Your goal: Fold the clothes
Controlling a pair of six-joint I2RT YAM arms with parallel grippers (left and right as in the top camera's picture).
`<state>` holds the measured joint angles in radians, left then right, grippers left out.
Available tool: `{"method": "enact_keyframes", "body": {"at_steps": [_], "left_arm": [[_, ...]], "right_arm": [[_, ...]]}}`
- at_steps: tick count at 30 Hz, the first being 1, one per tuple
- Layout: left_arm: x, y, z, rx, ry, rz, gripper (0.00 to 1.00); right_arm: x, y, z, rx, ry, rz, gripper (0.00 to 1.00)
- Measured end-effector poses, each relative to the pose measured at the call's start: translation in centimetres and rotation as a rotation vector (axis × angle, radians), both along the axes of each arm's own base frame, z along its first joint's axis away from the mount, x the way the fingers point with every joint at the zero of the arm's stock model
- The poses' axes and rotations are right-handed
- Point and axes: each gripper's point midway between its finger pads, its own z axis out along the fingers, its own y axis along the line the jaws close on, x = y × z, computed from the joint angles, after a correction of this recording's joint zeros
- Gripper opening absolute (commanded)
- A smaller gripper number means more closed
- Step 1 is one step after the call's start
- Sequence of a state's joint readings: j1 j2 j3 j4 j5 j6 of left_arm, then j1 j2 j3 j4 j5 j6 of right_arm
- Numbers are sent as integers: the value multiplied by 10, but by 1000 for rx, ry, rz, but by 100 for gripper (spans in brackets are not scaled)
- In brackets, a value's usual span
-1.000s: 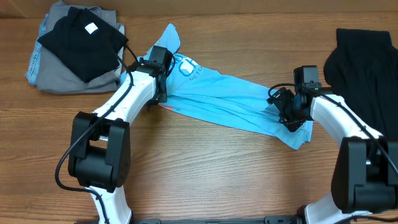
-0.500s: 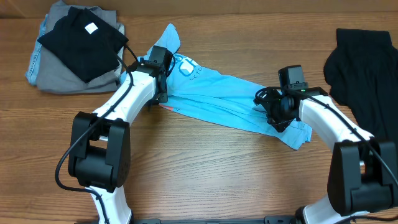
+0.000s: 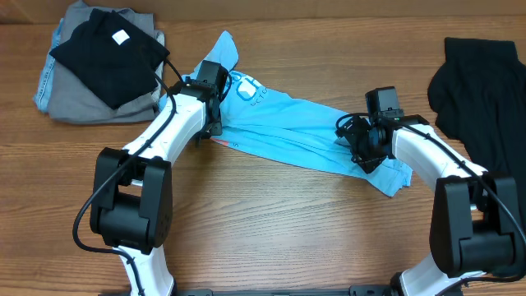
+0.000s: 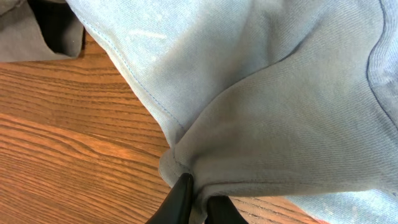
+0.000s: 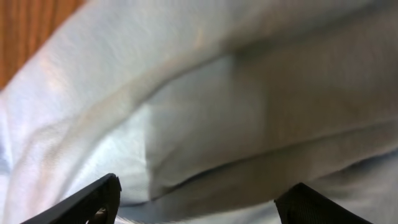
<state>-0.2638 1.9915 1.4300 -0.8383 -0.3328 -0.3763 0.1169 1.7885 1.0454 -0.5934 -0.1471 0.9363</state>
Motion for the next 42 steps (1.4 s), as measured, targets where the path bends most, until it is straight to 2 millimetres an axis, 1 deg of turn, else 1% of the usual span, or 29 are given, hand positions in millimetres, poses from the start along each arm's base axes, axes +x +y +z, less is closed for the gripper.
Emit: {"method": "enact_keyframes", "body": {"at_steps": [5,8,12,16,20,23,26,28,33,38,42], "left_arm": [[0,0,0,0,0,0,11],[0,0,0,0,0,0,11],[0,0,0,0,0,0,11],[0,0,0,0,0,0,11],[0,0,0,0,1,0,10],[-1,0,0,1,4,1,8],[-3,1,0,1,10,6,8],[-3,1,-1,2,12,8,8],[-4,1,-1,2,13,10,8],[-5,1,-1,3,17,10,8],[-5,1,-1,4,20,10,9]], "right_arm": [[0,-1,0,-12,-5,18,81],[-5,-2,-1,-21,17,27,81],[-4,-5,0,-36,15,31,81],[-5,-9,0,-62,21,31,73],[-4,-11,0,-74,18,28,72],[-4,-12,-1,-82,16,27,63],[-4,-14,-1,-90,16,24,58],[-4,-15,-1,-97,15,23,52],[-4,-18,-1,-115,19,17,45],[-5,-21,-2,-129,24,11,44],[-13,-27,-4,-156,57,-24,44]]}}
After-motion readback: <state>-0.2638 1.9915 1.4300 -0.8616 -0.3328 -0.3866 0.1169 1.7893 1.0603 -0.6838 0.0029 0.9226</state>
